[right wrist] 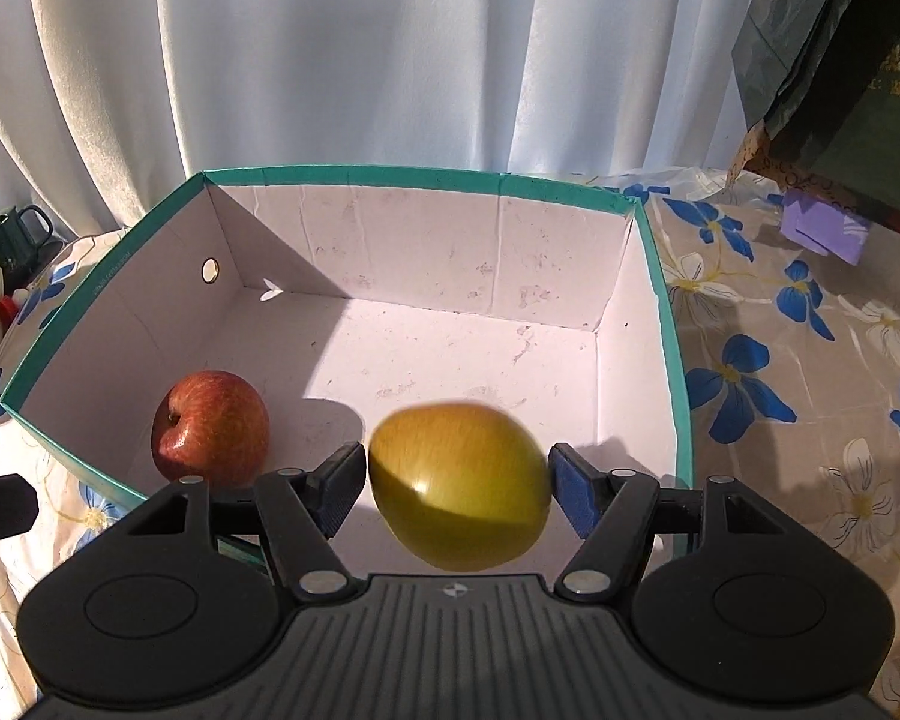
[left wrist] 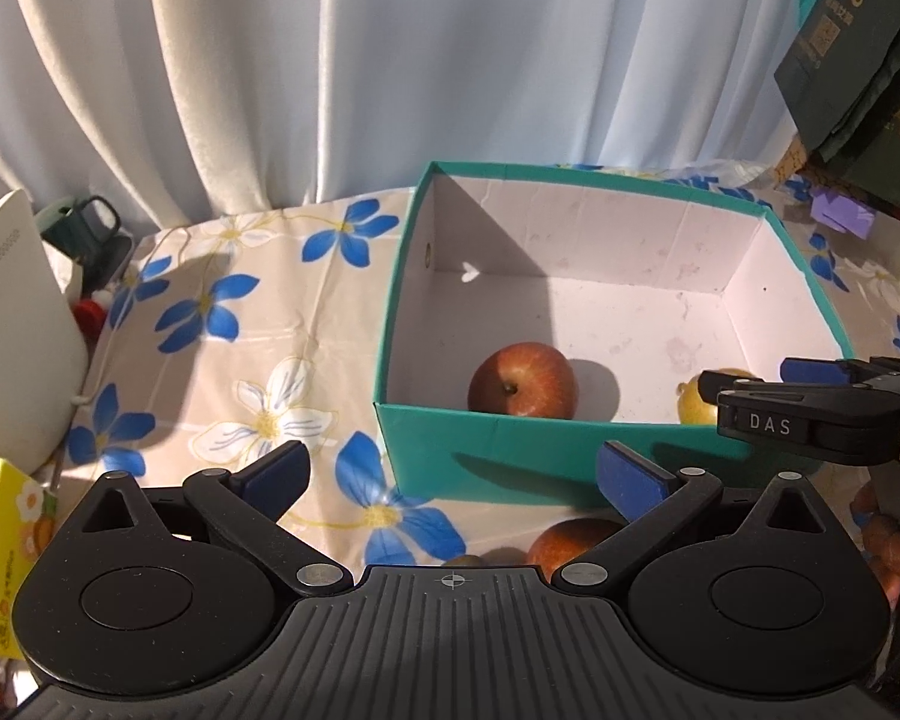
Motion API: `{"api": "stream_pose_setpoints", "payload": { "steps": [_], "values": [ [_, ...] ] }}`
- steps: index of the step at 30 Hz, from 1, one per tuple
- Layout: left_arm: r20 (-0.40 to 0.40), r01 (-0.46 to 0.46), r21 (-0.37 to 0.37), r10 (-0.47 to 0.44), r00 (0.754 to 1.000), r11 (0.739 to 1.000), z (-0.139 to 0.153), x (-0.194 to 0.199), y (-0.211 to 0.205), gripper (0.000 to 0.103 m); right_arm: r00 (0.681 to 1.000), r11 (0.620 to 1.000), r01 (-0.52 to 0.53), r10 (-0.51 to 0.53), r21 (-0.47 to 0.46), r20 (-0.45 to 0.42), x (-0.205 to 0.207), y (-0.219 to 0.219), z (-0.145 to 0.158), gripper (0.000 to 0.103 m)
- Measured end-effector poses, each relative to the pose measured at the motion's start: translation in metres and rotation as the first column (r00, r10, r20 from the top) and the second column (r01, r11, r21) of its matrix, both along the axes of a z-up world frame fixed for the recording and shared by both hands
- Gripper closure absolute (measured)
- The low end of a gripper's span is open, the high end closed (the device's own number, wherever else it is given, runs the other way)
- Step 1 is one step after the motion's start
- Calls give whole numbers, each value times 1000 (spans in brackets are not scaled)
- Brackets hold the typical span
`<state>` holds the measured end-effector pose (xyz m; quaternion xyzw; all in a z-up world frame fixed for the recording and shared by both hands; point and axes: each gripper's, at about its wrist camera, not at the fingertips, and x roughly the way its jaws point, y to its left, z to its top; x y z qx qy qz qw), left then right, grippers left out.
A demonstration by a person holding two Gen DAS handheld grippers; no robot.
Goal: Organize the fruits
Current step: 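Return the left tool to the fruit and grasp a brown kiwi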
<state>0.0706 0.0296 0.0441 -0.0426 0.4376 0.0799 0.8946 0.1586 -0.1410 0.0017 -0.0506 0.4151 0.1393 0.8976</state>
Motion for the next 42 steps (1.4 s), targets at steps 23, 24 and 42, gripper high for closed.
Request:
{"api": "stream_pose_setpoints", "payload": {
  "steps": [23, 24, 42],
  "values": [
    [70, 77, 19, -79, 994, 997, -43, -67, 9, 0, 953, 968, -127, 59, 217, 298, -128, -35, 44, 0],
    [56, 93, 28, -94, 994, 995, -45, -69, 6, 0, 957, 967, -105, 35, 231, 287, -133, -38, 43, 0],
    [-66, 348, -16, -348, 935, 937, -86, -94, -58, 0, 967, 968, 114, -160, 223, 198, -174, -74, 24, 0]
  ]
}}
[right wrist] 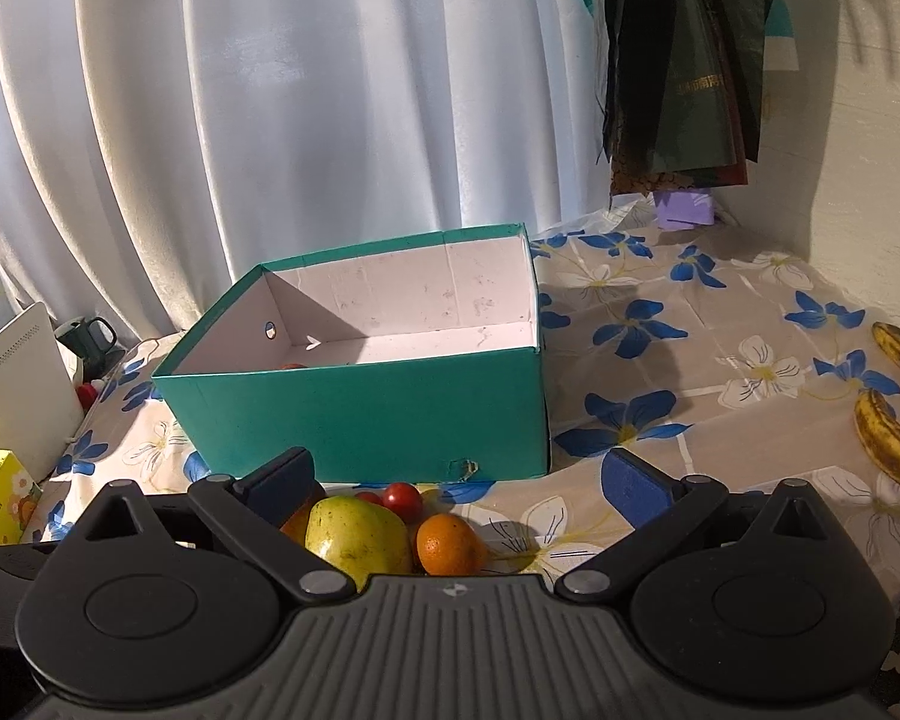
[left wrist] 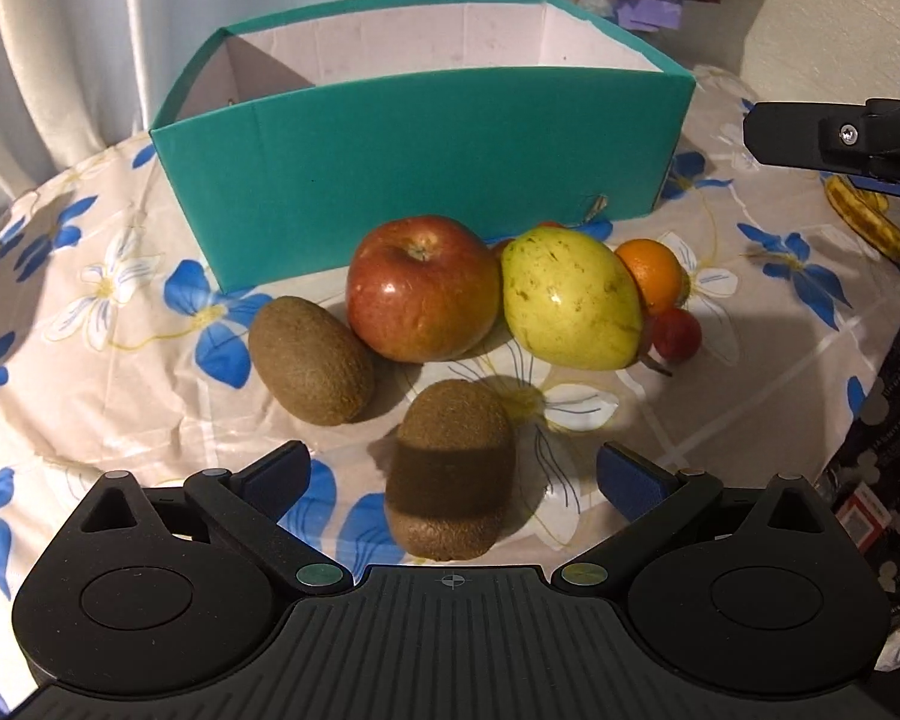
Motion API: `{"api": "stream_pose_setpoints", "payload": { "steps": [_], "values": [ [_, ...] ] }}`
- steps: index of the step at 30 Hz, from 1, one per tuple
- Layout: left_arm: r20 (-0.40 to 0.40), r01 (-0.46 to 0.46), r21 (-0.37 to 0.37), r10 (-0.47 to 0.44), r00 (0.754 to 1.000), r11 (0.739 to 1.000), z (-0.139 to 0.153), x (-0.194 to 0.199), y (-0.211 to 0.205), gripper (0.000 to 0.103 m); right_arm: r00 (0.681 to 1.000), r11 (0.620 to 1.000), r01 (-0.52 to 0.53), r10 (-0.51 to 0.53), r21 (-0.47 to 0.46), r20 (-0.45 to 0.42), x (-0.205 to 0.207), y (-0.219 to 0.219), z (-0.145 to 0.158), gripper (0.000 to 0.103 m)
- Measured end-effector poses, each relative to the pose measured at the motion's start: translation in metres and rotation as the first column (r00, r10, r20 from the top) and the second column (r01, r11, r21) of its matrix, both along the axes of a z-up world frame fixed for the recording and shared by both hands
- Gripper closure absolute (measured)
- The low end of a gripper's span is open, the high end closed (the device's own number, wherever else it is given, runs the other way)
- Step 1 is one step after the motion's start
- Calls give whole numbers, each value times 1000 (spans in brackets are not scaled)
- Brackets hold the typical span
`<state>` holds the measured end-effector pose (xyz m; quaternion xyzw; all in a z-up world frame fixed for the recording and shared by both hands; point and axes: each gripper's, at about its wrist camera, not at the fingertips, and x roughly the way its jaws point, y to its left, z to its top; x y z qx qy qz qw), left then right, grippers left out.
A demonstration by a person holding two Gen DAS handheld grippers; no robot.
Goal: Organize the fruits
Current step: 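Return the left tool to the fruit and grasp a brown kiwi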
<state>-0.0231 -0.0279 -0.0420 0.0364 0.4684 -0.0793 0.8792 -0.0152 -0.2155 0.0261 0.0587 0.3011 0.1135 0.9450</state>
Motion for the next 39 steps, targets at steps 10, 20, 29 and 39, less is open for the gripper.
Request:
{"api": "stream_pose_setpoints", "payload": {
  "steps": [10, 20, 29, 39],
  "values": [
    [-55, -11, -17, 10, 998, 1000, -12, 9, -5, 29, 1000, 1000, -2, 2, -16, -26, -4, -2, -7, 0],
    [-76, -35, -28, 33, 997, 999, -16, 14, 0, 31, 999, 1000, -2, 1, -11, -42, -4, -3, -11, 0],
    [-89, -66, -77, 59, 994, 995, -11, 21, 14, 50, 999, 1000, -6, 5, -25, -46, 0, 1, -13, 1],
    [-46, -110, -99, 106, 993, 989, 17, 10, 36, 50, 995, 988, -88, 81, -125, -65, 9, 29, -22, 12]
  ]
}}
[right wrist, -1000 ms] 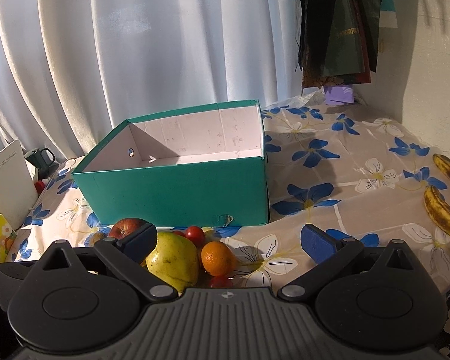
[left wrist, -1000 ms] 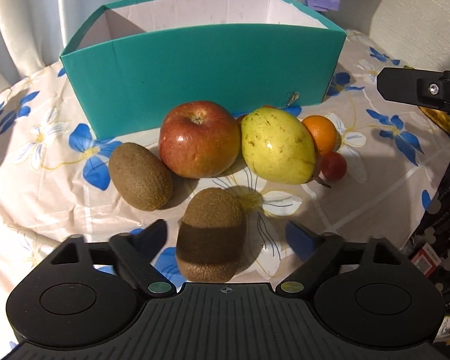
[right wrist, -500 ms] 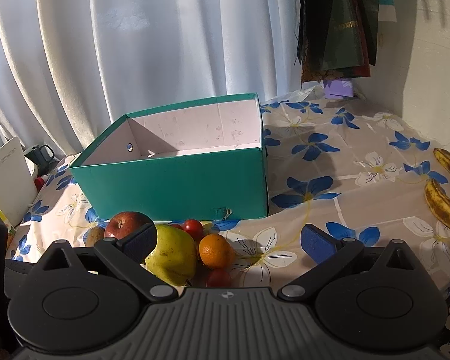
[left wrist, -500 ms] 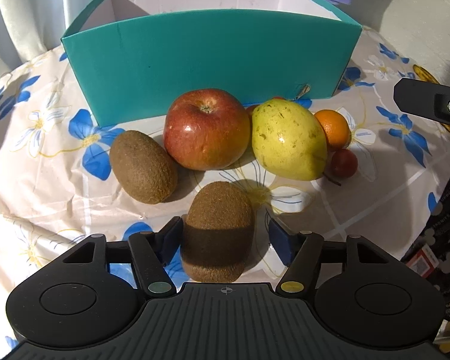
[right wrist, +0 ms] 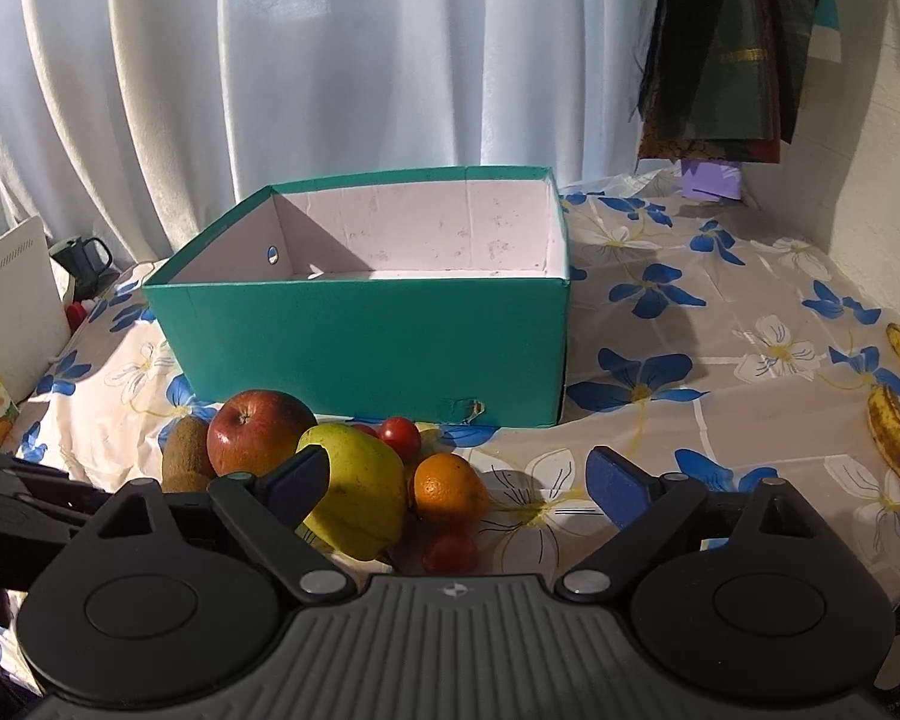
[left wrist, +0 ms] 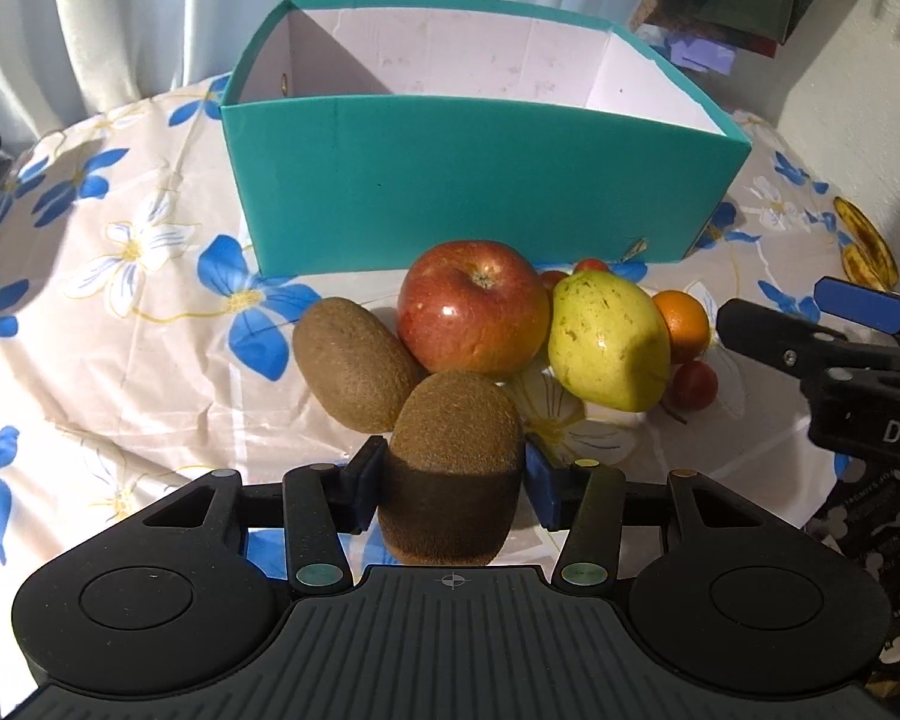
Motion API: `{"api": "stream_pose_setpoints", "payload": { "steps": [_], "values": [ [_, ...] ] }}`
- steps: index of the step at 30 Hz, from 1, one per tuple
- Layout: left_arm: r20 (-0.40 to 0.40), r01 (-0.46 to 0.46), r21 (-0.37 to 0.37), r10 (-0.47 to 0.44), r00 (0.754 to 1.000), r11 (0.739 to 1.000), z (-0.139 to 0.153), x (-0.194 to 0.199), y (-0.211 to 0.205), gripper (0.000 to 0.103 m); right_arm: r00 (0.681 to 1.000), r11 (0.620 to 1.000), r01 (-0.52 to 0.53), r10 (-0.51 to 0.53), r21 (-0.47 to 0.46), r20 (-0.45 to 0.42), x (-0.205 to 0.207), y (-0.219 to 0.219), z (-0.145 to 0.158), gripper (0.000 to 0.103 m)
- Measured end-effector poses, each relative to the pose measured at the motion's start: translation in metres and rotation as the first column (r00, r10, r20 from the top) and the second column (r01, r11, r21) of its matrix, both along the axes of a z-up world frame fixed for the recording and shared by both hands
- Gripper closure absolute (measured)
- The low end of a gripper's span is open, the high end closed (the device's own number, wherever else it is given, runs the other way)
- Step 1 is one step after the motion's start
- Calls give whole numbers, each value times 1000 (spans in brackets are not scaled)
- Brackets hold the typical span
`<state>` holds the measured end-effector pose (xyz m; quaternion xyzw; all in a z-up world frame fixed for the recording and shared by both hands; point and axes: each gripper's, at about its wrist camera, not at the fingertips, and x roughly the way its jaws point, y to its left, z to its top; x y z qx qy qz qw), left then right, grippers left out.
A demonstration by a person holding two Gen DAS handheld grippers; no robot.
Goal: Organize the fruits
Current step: 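Return the left tool to the fruit and grasp a brown kiwi, then lift the kiwi with the left tool while the right tool grasps the yellow-green pear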
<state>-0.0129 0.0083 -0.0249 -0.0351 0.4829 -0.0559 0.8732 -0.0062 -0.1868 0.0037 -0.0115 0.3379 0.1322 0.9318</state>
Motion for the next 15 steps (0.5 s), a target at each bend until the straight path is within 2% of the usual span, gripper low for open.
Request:
{"api": "stream_pose_setpoints", "payload": {
  "steps": [10, 15],
  "values": [
    [0, -50, -14, 50, 999, 999, 5, -3, 15, 50, 990, 987, -143, 142, -75, -19, 11, 40, -15, 20],
    [4, -72, -21, 72, 997, 997, 8, -3, 24, 50, 977, 968, -212, 209, -132, -36, 17, 61, -28, 23]
  ]
}}
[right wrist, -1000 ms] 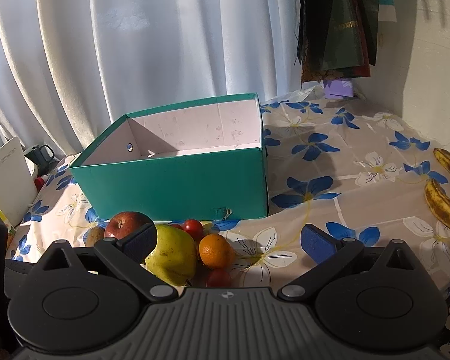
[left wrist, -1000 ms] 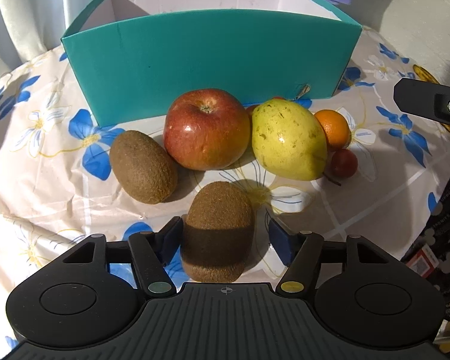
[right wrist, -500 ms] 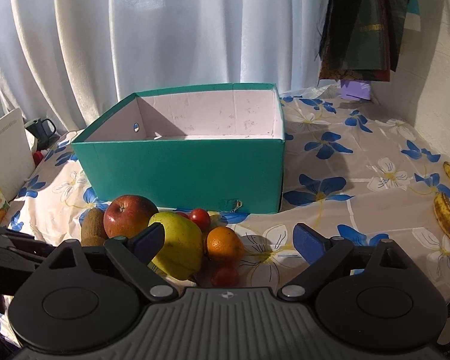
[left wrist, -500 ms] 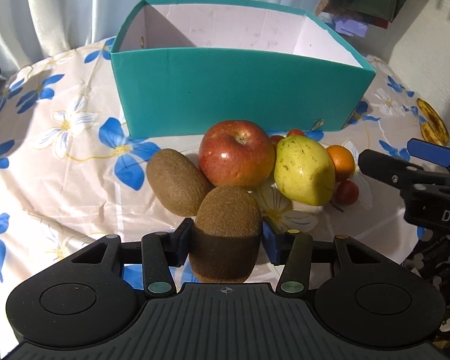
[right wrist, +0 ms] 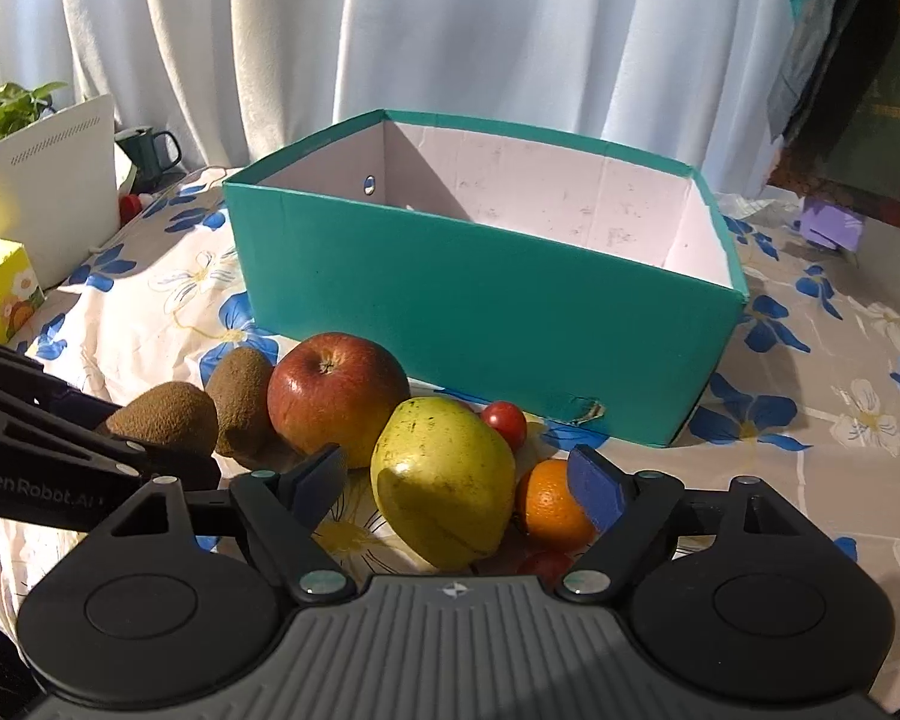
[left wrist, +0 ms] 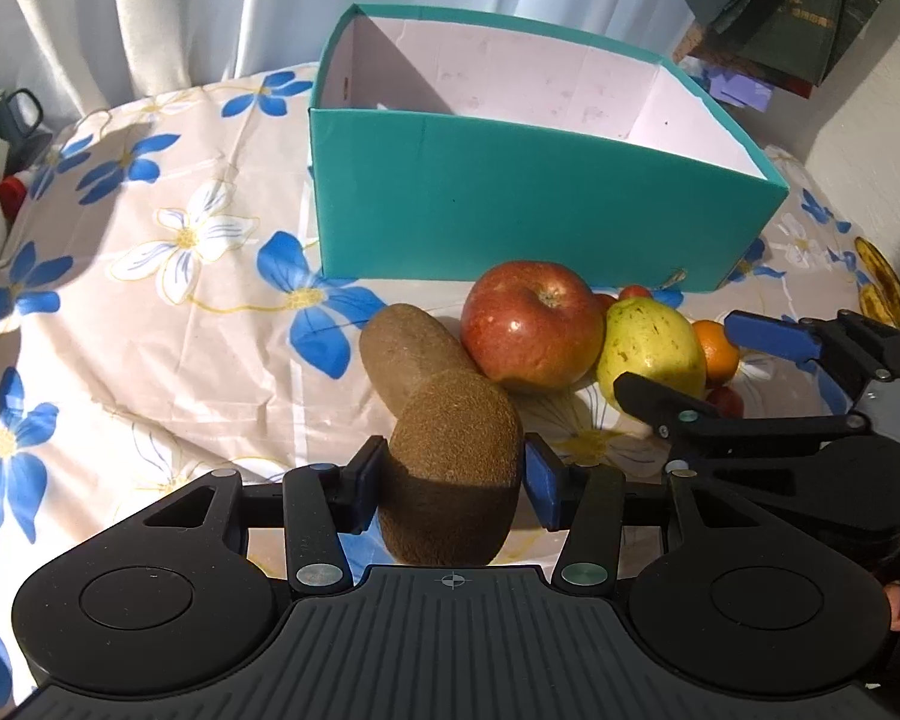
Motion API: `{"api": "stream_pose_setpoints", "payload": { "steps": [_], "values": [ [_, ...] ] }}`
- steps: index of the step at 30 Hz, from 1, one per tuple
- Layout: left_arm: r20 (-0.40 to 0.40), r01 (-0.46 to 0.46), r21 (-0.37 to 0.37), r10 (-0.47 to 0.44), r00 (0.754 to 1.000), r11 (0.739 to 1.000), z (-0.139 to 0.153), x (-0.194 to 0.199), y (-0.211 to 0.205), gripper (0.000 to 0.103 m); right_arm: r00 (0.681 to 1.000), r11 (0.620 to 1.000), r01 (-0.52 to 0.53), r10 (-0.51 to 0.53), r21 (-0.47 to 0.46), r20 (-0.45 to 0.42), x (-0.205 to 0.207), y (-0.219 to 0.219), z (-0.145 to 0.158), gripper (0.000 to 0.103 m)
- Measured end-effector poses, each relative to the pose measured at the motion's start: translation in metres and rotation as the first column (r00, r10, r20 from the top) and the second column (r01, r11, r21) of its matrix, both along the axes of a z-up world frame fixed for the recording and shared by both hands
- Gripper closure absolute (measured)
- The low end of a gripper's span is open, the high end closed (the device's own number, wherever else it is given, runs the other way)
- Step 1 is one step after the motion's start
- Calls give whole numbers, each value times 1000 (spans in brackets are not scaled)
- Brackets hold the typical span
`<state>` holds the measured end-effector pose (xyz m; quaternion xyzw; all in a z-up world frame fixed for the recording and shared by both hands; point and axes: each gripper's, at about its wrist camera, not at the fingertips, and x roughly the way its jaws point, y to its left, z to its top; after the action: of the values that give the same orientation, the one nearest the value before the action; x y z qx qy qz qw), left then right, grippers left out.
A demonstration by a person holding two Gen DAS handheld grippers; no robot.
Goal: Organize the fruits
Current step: 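Lift the kiwi with the left tool while the right tool grasps the yellow-green pear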
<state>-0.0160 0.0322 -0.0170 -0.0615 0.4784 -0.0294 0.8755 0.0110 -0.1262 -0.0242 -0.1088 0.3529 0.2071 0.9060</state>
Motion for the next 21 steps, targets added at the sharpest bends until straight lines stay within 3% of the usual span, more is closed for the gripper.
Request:
{"api": "stream_pose_setpoints", "payload": {
  "steps": [5, 21],
  "values": [
    [2, -20, 1, 20, 1000, 1000, 2, 0, 7, 50, 1000, 999, -28, 28, -36, -12, 7, 12, -11, 31],
    [4, -44, -13, 44, 999, 999, 6, 3, 12, 50, 994, 970, -83, 97, -228, 50, 10, 30, -27, 40]
  ]
}}
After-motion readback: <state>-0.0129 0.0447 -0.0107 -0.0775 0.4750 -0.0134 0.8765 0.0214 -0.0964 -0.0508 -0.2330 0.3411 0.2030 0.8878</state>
